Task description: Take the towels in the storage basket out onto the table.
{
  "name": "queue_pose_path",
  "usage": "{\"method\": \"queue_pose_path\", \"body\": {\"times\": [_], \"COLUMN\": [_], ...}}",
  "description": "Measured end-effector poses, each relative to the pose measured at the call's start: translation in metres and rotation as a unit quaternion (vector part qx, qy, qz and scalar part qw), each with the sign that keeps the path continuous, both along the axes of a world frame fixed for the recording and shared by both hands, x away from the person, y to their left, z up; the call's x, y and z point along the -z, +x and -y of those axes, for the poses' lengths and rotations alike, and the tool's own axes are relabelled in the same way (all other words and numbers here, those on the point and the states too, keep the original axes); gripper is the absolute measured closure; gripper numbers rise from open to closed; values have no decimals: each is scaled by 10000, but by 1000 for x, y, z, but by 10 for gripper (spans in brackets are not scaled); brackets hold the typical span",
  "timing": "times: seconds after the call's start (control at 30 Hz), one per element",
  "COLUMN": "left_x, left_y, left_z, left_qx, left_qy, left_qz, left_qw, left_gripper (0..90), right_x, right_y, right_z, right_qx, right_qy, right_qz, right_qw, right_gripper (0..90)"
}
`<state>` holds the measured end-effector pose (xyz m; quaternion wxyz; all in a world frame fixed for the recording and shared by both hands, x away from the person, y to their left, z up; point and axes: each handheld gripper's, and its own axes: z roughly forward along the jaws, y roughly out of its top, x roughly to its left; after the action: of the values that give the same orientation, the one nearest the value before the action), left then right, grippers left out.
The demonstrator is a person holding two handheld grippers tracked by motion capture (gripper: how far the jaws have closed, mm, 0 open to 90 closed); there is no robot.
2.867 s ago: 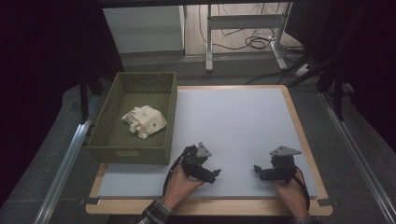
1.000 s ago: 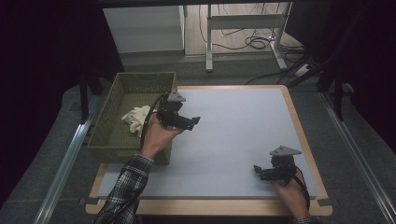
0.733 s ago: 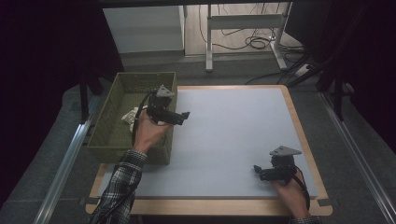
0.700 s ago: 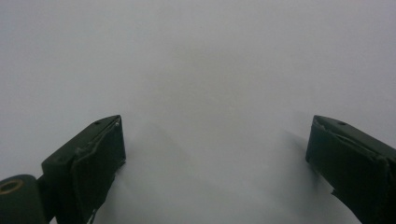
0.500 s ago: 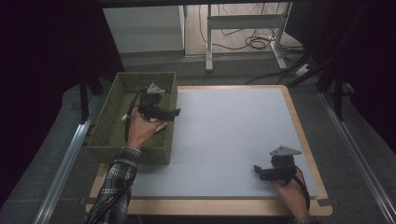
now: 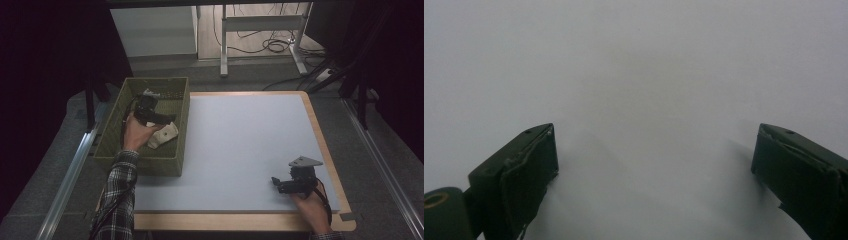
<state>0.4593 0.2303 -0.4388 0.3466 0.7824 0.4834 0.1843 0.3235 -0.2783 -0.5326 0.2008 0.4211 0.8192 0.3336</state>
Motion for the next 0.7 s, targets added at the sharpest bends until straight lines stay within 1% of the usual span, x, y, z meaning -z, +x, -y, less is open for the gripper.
{"method": "queue_pose_path", "body": {"times": [0.1, 0.27, 0.3, 0.33, 0.37, 0.43, 0.5, 0.57, 0.67, 0.7], "left_x": [7, 19, 22, 23, 24, 24, 28, 32, 38, 39], "left_y": [9, 20, 23, 25, 27, 30, 34, 37, 39, 40], "left_z": [-3, -9, -9, -9, -10, -11, -13, -15, -16, -17], "left_qx": [-102, -244, -304, -335, -364, -394, -464, -540, -624, -657], "left_qy": [205, 407, 465, 496, 561, 680, 738, 837, 911, 904], "left_qz": [-204, -497, -606, -667, -786, -826, -1002, -1213, -1493, -1602], "left_qw": [9995, 9976, 9966, 9960, 9947, 9935, 9911, 9876, 9826, 9807], "left_gripper": [23, 26, 26, 27, 32, 34, 39, 39, 45, 59], "right_x": [0, 0, 0, 0, 0, 0, 0, 0, 0, 0], "right_y": [0, 0, 0, 0, 0, 0, 0, 0, 0, 0], "right_z": [0, 0, 0, 0, 0, 0, 0, 0, 0, 0], "right_qx": [-1, -1, 0, 1, 0, -1, -1, -1, 0, -1], "right_qy": [-1, 3, 0, 2, 1, 5, 1, 2, 4, 0], "right_qz": [1, -1, 1, -2, 1, -1, 2, 1, -1, 2], "right_qw": [10000, 10000, 10000, 10000, 10000, 10000, 10000, 10000, 10000, 10000], "right_gripper": [46, 47, 47, 47, 47, 47, 47, 47, 47, 47]}}
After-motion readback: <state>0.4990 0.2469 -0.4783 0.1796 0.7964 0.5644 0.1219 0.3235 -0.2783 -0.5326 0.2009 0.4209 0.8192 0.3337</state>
